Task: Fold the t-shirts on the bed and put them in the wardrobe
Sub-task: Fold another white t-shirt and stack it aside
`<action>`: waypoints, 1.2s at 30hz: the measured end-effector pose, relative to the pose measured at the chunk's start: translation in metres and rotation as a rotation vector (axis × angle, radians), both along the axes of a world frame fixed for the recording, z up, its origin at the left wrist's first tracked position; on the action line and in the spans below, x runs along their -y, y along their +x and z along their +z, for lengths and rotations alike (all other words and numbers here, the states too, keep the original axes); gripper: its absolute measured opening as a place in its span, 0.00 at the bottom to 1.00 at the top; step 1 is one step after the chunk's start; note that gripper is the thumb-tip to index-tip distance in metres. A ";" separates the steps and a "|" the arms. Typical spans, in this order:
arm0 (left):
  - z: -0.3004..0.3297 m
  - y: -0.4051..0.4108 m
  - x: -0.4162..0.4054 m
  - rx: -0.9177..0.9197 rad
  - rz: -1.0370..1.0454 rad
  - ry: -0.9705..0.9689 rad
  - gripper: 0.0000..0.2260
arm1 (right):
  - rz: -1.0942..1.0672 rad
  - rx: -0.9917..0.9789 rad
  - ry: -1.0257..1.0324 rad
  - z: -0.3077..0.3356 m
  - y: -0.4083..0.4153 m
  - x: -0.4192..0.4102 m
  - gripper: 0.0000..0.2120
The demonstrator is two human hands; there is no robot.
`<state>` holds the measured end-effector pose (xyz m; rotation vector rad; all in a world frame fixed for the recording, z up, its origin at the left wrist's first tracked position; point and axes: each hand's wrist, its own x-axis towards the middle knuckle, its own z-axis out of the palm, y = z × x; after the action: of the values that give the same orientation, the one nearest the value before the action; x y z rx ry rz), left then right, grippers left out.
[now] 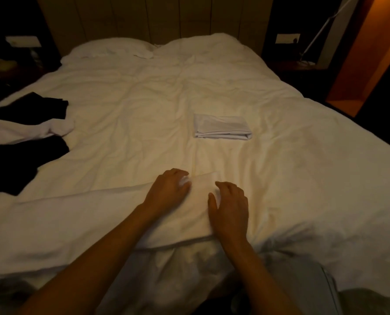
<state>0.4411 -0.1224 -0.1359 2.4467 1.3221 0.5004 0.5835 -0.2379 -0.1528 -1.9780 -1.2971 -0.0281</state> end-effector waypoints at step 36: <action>-0.046 -0.340 0.094 0.454 0.885 -0.023 0.14 | 0.843 0.290 -0.435 0.026 -0.339 -0.139 0.21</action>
<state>0.1016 -0.2164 -0.1823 1.4612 2.0883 1.1387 0.2450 -0.0989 -0.1266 -1.6298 -2.4009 0.4173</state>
